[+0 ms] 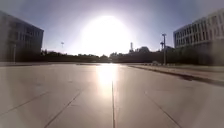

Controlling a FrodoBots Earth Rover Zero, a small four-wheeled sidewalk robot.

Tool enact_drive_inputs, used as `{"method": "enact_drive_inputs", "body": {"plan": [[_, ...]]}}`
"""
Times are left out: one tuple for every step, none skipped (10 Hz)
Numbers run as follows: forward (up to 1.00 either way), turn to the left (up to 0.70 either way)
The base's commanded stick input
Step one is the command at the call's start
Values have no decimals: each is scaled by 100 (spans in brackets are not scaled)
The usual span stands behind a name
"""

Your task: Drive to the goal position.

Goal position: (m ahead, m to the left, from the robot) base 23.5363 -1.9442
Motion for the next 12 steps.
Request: {"method": "enact_drive_inputs", "body": {"plan": [[70,0],[70,0],[70,0],[70,0],[70,0],[70,0],[70,0],[70,0],[70,0],[70,0],[70,0],[70,0]]}}
